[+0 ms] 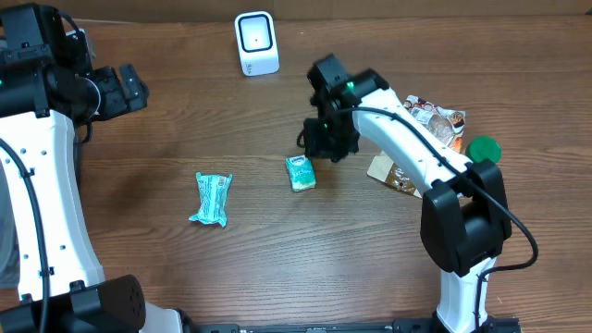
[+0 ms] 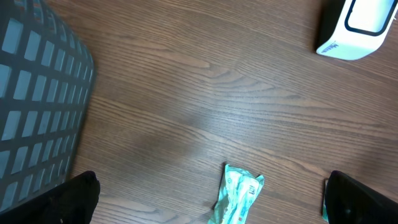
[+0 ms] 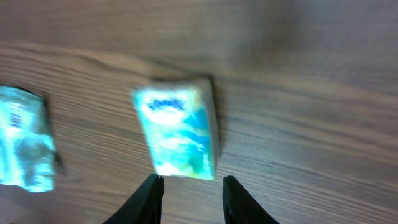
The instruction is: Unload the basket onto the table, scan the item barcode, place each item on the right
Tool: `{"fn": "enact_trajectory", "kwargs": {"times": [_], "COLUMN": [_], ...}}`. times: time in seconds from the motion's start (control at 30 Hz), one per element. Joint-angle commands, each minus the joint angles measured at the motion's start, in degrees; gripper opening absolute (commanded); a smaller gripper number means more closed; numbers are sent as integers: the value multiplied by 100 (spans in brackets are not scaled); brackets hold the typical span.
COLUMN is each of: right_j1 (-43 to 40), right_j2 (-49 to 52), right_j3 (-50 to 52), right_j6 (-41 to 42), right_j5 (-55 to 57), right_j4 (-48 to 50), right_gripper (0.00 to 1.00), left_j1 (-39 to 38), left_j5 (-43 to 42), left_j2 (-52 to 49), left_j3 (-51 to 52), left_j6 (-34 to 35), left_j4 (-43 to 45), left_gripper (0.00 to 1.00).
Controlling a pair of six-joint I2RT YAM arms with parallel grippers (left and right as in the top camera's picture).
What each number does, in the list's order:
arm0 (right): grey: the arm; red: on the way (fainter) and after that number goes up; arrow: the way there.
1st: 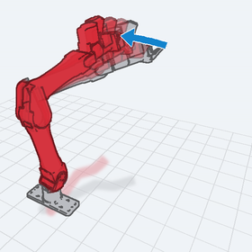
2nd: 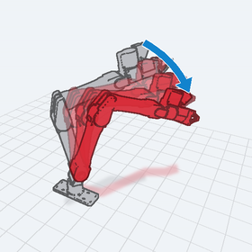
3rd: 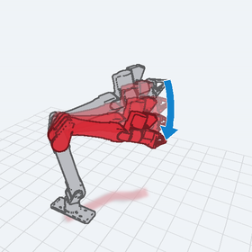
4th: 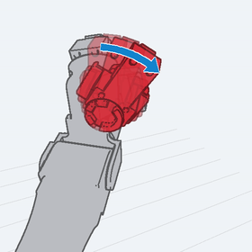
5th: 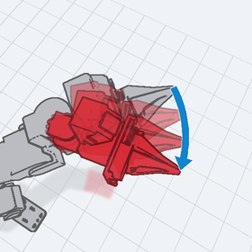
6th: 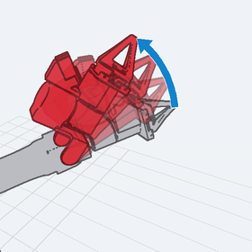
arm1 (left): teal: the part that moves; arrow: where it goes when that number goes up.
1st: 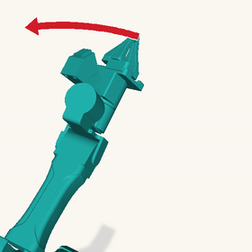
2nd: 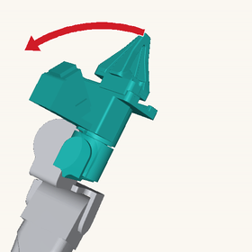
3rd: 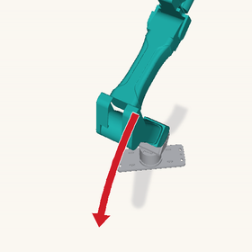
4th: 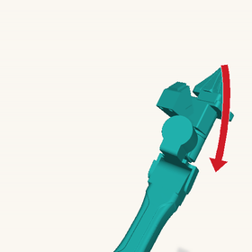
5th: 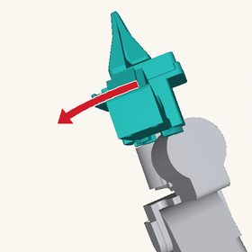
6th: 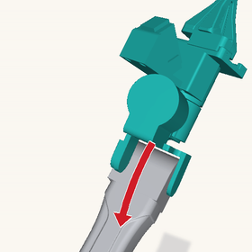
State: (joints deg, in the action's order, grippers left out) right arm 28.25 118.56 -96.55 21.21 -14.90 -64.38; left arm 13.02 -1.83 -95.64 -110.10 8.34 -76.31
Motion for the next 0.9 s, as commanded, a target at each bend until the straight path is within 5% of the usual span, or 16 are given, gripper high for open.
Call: {"fn": "enact_trajectory", "kwargs": {"times": [0.0, 0.57, 0.8, 0.87], "right_j1": [61, 61, 61, 48], "right_j2": [-4, 17, 17, 15], "right_j3": [564, 1812, 2109, 2107], "right_j6": [107, 887, 1207, 1204], "right_j5": [-487, -476, -490, -490], "right_j4": [452, 1801, 2127, 2127], "right_gripper": [30, 29, 4, 4], "left_j1": [9, 9, 9, 9], "left_j5": [35, 35, 35, 35], "left_j2": [42, 42, 42, 42], "left_j3": [-122, -120, -122, -122], "left_j6": [-129, -129, -129, -129], "left_j4": [4, 4, 7, 4], "left_gripper": [100, 99, 99, 100]}}
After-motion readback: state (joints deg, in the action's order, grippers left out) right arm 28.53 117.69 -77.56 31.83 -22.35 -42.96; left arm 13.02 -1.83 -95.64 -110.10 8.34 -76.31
